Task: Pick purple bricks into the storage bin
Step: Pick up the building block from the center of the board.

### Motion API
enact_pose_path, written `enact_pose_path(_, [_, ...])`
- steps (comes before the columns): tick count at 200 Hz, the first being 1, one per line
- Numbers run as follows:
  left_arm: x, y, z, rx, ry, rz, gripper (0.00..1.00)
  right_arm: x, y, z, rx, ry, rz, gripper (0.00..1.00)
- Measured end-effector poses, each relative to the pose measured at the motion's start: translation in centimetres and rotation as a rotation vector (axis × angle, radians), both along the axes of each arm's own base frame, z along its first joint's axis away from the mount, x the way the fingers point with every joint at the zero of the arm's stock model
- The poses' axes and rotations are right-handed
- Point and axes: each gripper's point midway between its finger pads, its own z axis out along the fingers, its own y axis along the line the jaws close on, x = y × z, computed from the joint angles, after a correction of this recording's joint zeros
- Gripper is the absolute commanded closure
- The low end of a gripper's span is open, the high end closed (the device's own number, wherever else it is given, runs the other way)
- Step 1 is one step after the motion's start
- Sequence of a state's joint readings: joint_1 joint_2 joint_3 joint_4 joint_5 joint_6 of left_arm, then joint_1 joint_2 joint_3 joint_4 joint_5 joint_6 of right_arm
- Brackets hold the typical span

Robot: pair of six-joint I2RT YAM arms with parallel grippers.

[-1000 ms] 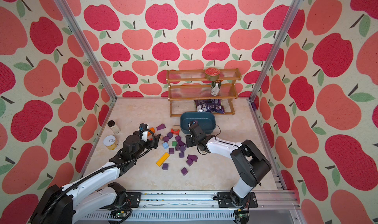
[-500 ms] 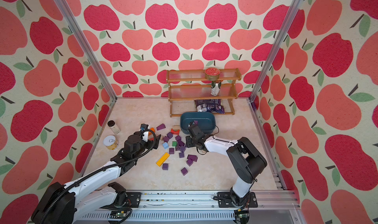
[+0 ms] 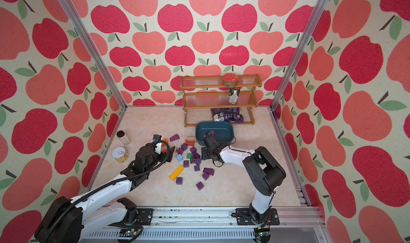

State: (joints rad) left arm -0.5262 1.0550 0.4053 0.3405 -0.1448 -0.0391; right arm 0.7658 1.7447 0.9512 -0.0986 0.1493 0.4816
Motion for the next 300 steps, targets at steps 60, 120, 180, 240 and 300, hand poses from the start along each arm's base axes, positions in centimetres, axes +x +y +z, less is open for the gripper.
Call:
enact_pose_path(60, [0.0,0.0,0.0,-0.001,0.0,-0.001,0.01,0.4,0.2,-0.3,-0.014,0.004,-0.005,0.54])
enact_pose_path(120, [0.0,-0.1,0.0,-0.001,0.001,-0.004,0.01,0.5,0.2,-0.6,-0.023,0.014,-0.009,0.62])
enact_pose_path(180, [0.0,-0.1,0.0,-0.002,0.001,-0.003,0.01,0.6,0.2,-0.5,-0.026,0.009,-0.012,0.67])
enact_pose_path(240, [0.0,-0.1,0.0,-0.001,0.001,-0.004,0.01,0.7,0.2,-0.5,-0.027,0.008,-0.013,0.72])
enact_pose_path(300, [0.0,-0.1,0.0,-0.001,0.001,-0.004,0.01,0.3,-0.1,0.6,-0.018,-0.016,-0.018,0.72])
